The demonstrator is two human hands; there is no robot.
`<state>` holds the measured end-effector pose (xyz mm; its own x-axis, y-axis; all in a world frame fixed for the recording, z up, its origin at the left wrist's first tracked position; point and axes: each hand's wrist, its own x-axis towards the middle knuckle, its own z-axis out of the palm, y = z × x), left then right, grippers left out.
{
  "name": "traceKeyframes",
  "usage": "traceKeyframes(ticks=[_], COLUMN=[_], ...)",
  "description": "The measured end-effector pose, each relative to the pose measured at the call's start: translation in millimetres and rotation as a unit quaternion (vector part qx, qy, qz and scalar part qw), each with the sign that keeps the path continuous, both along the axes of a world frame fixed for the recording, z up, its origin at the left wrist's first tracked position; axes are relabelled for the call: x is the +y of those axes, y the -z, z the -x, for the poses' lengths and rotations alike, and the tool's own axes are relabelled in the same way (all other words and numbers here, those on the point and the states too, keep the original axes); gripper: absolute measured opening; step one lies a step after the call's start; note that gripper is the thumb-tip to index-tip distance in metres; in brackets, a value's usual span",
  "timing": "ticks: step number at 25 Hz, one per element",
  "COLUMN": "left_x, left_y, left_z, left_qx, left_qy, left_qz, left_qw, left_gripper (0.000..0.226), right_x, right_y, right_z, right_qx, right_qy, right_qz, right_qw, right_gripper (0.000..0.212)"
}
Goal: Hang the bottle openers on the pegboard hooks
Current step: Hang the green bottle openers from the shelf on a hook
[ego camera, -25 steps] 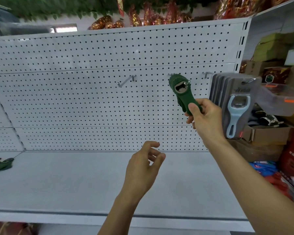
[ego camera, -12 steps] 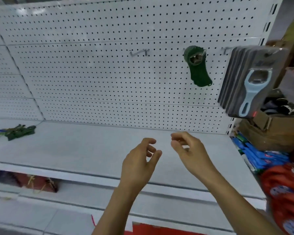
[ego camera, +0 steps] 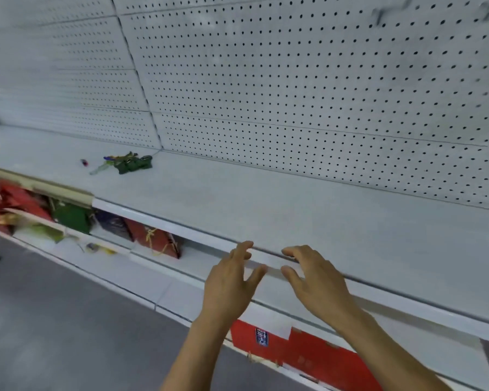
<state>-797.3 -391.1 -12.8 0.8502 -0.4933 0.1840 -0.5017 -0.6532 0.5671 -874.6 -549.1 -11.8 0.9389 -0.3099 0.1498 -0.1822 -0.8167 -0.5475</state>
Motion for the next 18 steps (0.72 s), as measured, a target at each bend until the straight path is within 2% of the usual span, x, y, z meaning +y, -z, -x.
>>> traceKeyframes(ticks=[10,18], left_x=[215.8,289.8], left_y=[-4.4,-1.9], left_z=[-189.4,-328.7], left_qx=[0.025,0.077], left_qy=[-0.049,-0.073], left_qz=[-0.037,-0.009], left_qw=[0.998,0.994], left_gripper=[0.043,0.037], right_x=[191.5,255.3], right_y=[2.7,0.8], right_z=[-204.7,-351.2], right_qx=[-0.002,0.034], right_qy=[-0.019,-0.038], right_qz=[-0.053,-0.076], right_qw=[0.998,0.996], right_gripper=[0.031,0.025])
